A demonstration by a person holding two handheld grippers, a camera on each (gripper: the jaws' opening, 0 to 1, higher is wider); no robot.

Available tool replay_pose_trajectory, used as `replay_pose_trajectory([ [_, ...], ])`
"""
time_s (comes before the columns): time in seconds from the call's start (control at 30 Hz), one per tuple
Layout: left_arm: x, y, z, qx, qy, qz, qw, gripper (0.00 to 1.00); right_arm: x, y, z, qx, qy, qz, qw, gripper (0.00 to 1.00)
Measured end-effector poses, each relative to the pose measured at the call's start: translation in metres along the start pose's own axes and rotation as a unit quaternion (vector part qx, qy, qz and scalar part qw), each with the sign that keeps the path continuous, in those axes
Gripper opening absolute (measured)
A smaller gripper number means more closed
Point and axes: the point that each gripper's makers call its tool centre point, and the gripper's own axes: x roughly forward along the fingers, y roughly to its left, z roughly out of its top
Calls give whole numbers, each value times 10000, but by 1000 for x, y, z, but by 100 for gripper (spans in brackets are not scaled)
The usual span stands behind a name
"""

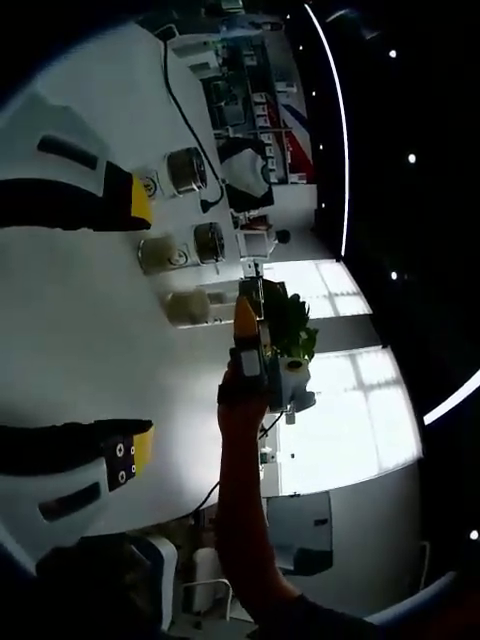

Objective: Rotate the seasoning bottle until the label or dispensing opening points toward the visible target arrow and the bottle remains upright within the marked orientation range

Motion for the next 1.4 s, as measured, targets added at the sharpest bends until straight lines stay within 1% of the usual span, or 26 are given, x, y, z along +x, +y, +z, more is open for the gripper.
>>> replay_pose_trajectory([
  [0.07,0,0,1,-29,-18,-10,10000,81,-1,1,-2,-66,148,-70,9998,38],
  [0.1,0,0,1,-18,-22,-10,10000,82,-2,1,-1,-166,128,-107,9997,40],
  [0.2,-1,1,1,-15,-21,5,10000,82,-9,-1,5,-129,45,-194,9997,43],
  [0.27,-1,2,1,-24,-28,12,10000,82,-15,-1,10,-152,-46,-203,9997,43],
  [0.4,0,3,-1,-41,2,13,10000,84,-26,-7,18,-211,-154,-398,9989,43],
  [0.47,0,2,-2,-37,15,6,10000,85,-35,-16,27,-365,-238,-701,9966,44],
  [0.5,1,2,-2,-33,17,3,10000,85,-38,-16,30,-356,-278,-722,9964,45],
  [0.53,1,1,-2,-30,14,8,10000,86,-44,-25,35,-444,-355,-960,9938,43],
  [0.57,1,1,-1,-33,12,13,10000,87,-48,-28,40,-466,-445,-1059,9923,42],
  [0.6,1,1,-1,-33,11,14,10000,87,-52,-27,51,-358,-723,-1022,9915,41],
  [0.63,1,1,-1,-25,14,5,10000,87,-55,-30,54,-265,-791,-1054,9909,41],
  [0.67,1,0,-1,-17,11,6,10000,87,-60,-38,55,-206,-781,-1238,9890,41],
  [0.7,1,0,0,-15,5,9,10000,87,-63,-45,55,-223,-754,-1389,9872,41],
  [0.73,1,0,0,-15,3,7,10000,87,-63,-47,55,-236,-746,-1415,9868,41],
  [0.77,2,-1,1,-18,-2,-2,10000,87,-67,-59,51,-218,-640,-1701,9831,41],
  [0.8,2,-2,1,-12,-7,-8,10000,87,-68,-67,48,-194,-547,-1884,9804,41],
  [0.87,2,-3,2,3,-3,-16,10000,88,-70,-82,43,-91,-463,-2179,9748,41],
  [0.93,2,-4,2,15,3,-23,10000,88,-70,-96,33,4,-215,-2419,9701,41],
  [0.97,2,-4,2,17,5,-24,10000,89,-71,-105,27,39,-83,-2564,9665,41],
  [1.03,2,-5,1,25,19,-26,10000,90,-67,-108,27,89,-134,-2543,9670,41],
  [1.07,2,-5,1,27,21,-24,10000,90,-66,-112,25,116,-113,-2590,9657,41],
  [1.1,1,-4,1,29,20,-20,10000,91,-64,-119,19,142,15,-2695,9629,41],
  [1.23,0,-2,1,25,20,17,10000,93,-60,-130,9,15,244,-2878,9574,41],
  [1.27,0,-1,1,19,21,27,10000,93,-59,-136,5,-36,327,-2982,9539,41],
  [1.4,-1,0,2,-16,-1,50,10000,96,-53,-147,0,-113,419,-3057,9511,41],
])
